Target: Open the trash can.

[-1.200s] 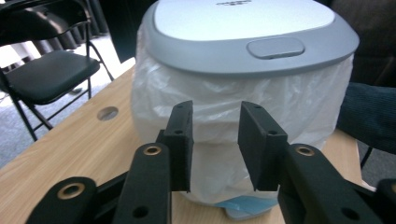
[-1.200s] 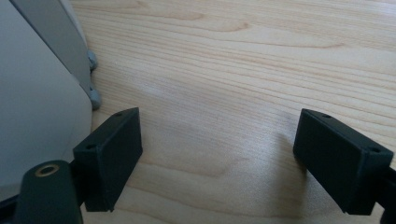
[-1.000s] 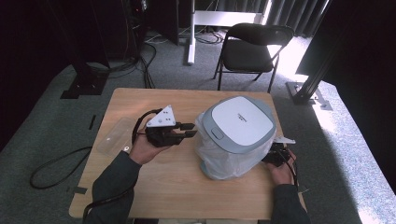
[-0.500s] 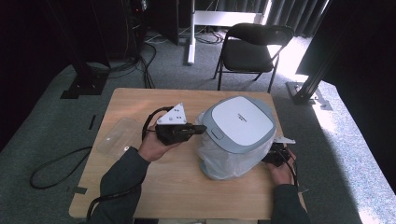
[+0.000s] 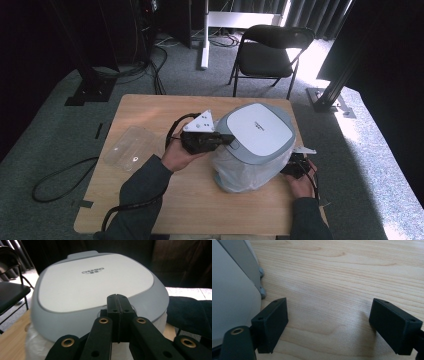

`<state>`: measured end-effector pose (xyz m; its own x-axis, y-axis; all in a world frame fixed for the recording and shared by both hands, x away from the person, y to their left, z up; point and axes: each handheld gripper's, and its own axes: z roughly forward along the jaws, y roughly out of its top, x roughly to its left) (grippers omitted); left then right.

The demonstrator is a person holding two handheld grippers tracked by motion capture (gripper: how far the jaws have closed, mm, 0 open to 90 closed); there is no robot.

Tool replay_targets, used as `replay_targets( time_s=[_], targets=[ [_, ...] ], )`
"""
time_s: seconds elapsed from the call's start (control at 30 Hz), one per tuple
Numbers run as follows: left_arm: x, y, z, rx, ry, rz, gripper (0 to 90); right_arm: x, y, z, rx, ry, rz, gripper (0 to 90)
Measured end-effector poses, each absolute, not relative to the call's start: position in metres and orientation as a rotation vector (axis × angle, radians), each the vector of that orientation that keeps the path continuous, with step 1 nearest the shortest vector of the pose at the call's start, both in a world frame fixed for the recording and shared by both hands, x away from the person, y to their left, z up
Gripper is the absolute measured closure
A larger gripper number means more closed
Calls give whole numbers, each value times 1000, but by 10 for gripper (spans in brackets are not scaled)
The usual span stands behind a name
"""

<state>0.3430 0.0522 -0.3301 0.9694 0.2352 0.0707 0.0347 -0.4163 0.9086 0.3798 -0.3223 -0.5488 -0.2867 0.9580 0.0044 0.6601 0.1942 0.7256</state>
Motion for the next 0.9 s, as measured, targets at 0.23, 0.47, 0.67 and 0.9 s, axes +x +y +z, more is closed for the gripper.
replay_targets(
  time_s=[0.23, 0.47, 0.67, 0.9],
  targets=[
    [344, 52, -331, 1992, 197, 230, 900, 380, -322, -549, 1507, 2022, 873, 146],
    [344, 53, -331, 2005, 193, 230, 900, 380, -322, -549, 1507, 2022, 873, 146],
    [343, 53, -330, 2016, 191, 218, 900, 380, -322, -549, 1507, 2023, 873, 147],
    [343, 53, -330, 2016, 183, 222, 900, 379, -323, -549, 1505, 2021, 876, 160]
  ],
)
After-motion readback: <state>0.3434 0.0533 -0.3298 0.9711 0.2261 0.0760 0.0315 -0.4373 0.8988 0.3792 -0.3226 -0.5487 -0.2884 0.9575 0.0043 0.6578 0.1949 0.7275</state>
